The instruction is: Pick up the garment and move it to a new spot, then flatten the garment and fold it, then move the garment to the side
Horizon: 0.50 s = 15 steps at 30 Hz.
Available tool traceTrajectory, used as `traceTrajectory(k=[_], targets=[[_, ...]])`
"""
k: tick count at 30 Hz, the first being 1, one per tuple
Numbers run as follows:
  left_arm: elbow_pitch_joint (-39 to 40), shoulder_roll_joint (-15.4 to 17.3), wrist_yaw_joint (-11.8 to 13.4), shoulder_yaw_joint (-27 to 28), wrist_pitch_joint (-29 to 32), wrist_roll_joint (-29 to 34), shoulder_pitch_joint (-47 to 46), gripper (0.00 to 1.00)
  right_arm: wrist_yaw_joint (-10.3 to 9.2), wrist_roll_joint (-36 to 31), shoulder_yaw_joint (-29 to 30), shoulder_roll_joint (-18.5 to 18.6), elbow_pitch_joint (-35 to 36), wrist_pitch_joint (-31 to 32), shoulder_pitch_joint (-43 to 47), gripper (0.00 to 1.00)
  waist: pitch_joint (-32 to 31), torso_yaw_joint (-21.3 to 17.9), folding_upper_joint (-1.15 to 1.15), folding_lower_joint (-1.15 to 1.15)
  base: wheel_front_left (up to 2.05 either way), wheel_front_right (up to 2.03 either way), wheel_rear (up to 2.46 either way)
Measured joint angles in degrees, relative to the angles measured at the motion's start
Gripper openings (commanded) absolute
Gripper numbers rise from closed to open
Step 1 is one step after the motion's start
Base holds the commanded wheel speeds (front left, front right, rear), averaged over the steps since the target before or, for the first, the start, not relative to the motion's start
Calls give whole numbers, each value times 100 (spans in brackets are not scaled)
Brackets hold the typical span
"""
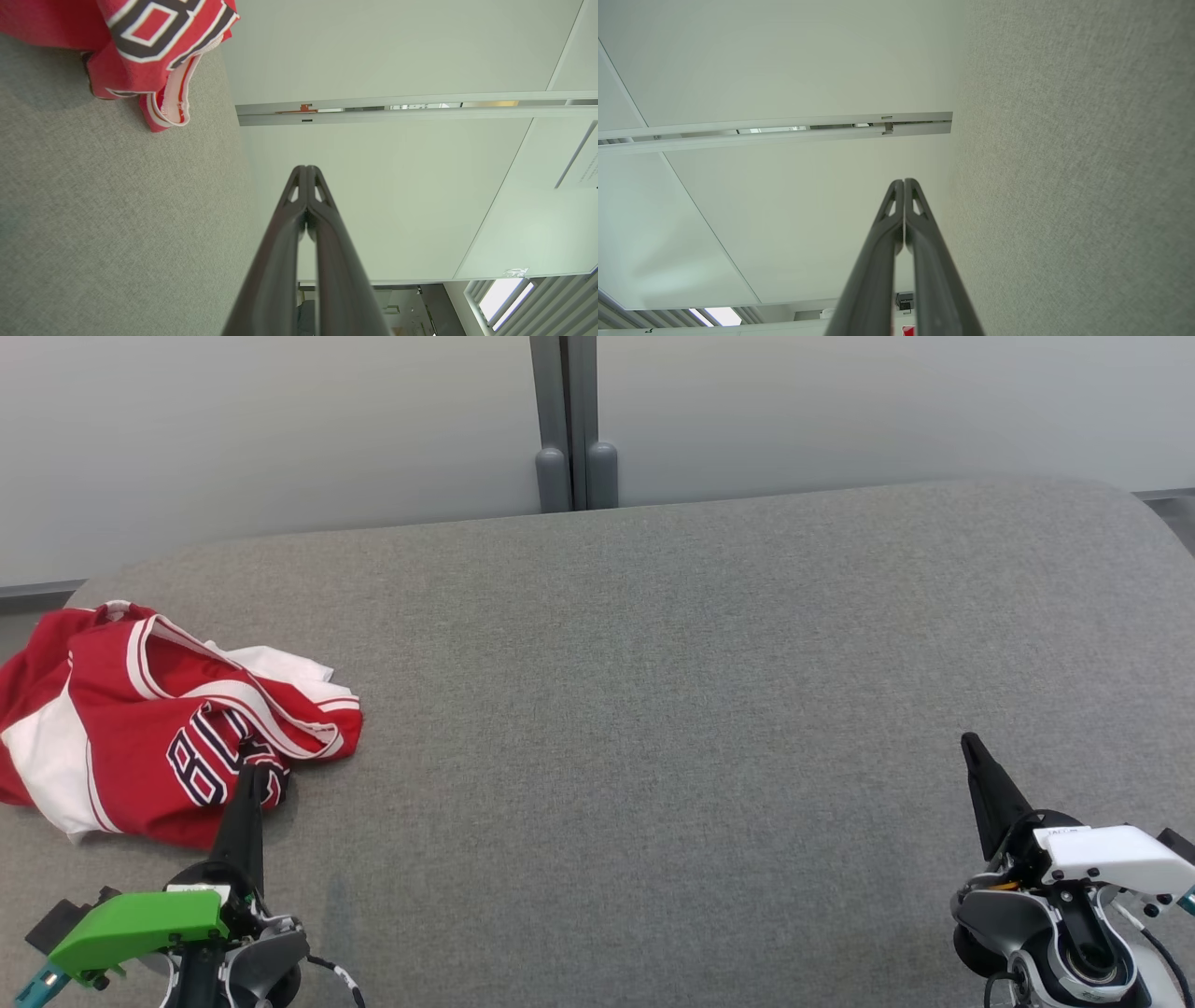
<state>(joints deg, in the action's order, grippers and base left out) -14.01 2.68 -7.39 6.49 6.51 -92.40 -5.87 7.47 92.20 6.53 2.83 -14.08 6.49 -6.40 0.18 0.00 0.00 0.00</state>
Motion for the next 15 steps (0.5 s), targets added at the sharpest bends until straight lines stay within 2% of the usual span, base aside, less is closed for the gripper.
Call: traceTrajectory(k=[15], targets=[[0, 0, 0, 0, 0, 0, 0, 0, 0, 0, 0, 0, 0, 0, 0, 0, 0, 0, 0, 0, 0, 0, 0]])
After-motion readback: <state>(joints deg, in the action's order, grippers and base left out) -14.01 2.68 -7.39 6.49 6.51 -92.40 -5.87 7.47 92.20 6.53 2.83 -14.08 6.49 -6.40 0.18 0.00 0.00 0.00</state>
